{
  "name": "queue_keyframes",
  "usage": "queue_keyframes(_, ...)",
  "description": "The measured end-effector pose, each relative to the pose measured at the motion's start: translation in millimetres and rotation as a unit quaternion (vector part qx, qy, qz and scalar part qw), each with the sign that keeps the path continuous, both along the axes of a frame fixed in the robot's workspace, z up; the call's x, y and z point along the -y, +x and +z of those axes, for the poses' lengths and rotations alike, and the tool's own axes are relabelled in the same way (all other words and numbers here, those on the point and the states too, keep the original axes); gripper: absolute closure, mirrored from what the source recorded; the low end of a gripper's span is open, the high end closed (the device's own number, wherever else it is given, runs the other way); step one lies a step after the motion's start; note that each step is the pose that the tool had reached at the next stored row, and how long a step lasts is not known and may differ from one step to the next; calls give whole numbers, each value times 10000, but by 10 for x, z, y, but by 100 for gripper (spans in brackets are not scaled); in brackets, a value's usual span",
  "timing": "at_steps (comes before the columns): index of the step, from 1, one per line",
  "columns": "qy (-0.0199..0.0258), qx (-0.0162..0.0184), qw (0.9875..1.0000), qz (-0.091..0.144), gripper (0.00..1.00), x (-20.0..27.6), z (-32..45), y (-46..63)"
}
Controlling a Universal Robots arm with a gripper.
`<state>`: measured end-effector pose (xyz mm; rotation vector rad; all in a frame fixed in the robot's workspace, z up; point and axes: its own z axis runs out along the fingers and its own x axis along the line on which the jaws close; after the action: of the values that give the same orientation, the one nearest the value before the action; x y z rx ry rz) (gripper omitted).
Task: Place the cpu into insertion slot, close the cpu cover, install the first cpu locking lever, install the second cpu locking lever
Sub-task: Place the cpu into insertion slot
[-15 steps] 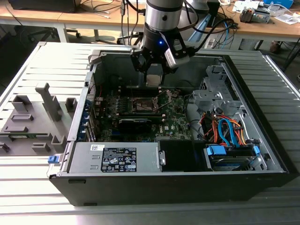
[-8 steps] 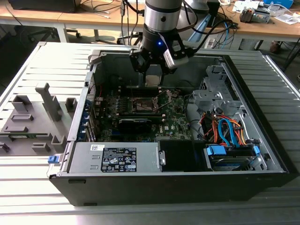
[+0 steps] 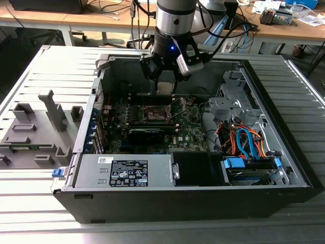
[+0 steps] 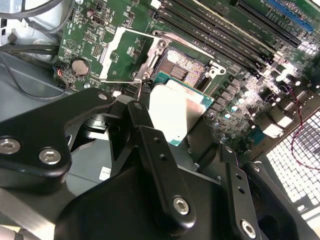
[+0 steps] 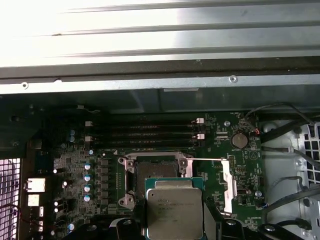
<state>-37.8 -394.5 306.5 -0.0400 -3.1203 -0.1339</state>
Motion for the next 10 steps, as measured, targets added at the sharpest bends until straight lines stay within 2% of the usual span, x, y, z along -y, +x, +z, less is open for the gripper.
queue_keyframes(10, 0, 0, 10000, 0, 46, 0, -19, -9)
